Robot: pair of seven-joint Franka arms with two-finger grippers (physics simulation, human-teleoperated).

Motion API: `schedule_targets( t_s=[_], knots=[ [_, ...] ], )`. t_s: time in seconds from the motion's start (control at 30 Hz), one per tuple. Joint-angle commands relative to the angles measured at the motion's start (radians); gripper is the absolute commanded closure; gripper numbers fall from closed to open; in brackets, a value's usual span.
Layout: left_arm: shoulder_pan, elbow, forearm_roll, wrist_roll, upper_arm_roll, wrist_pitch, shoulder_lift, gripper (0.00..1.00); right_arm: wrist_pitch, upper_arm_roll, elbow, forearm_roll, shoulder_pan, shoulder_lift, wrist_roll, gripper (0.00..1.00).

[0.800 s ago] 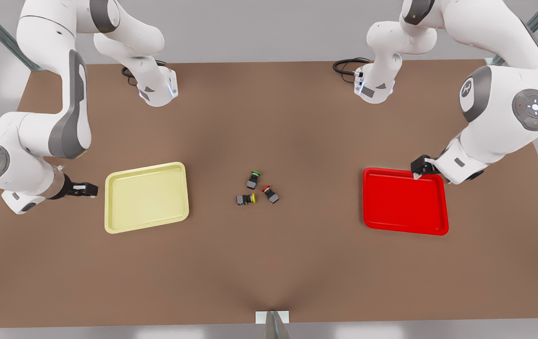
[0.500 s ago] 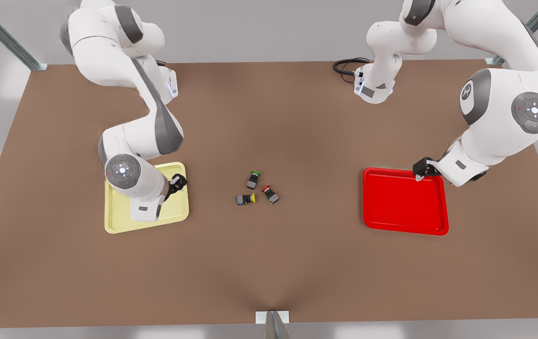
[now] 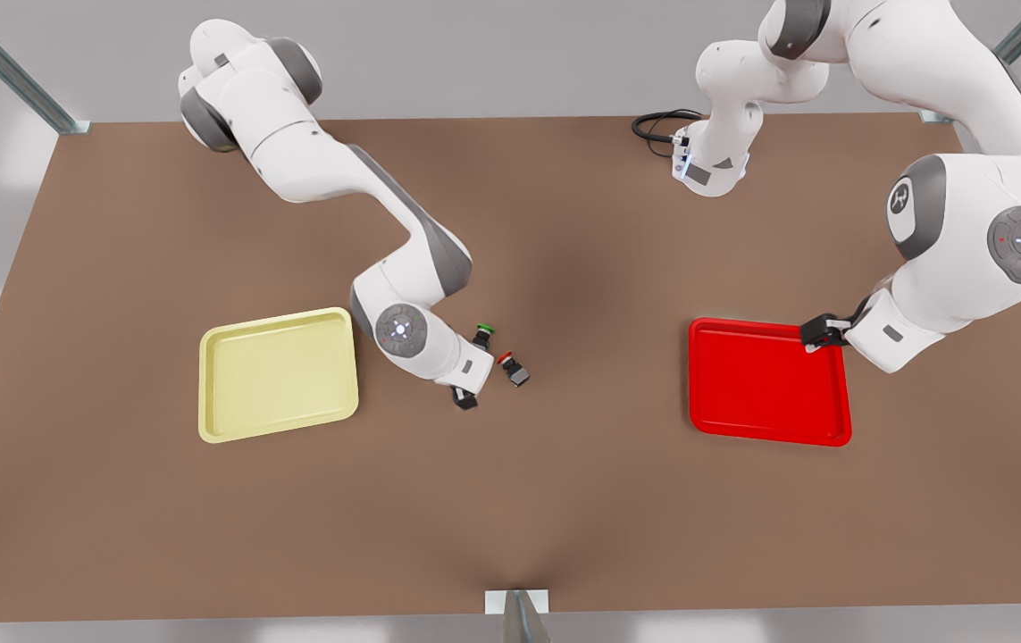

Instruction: Place the switches on the corresponding trays according to their colors

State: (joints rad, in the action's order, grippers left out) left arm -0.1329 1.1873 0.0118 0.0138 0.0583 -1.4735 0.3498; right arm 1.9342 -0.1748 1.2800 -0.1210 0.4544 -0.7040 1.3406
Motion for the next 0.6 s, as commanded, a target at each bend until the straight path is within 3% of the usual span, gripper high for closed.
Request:
schedule_targets(
  t_s=[0.0, 0.27, 0.4, 0.57],
  knots=[
    [0.001, 0.000, -0.001, 0.000, 0.000, 0.001, 0.000, 0.00, 0.002, 0.000, 0.008, 0.000, 0.000, 0.000, 0.000, 0.00],
    [-0.001, 0.000, -0.003, 0.000, 0.000, 0.001, 0.012, 0.00, 0.094, 0.005, 0.120, -0.037, -0.014, -0.032, 0.081, 0.00],
    [-0.001, 0.000, -0.003, 0.000, 0.000, 0.001, 0.012, 0.00, 0.356, 0.006, 0.315, -0.003, -0.020, 0.020, 0.193, 0.00],
    [-0.001, 0.000, -0.003, 0.000, 0.000, 0.001, 0.018, 0.00, 0.310, 0.018, 0.340, 0.075, 0.013, 0.017, -0.001, 0.00]
  ],
)
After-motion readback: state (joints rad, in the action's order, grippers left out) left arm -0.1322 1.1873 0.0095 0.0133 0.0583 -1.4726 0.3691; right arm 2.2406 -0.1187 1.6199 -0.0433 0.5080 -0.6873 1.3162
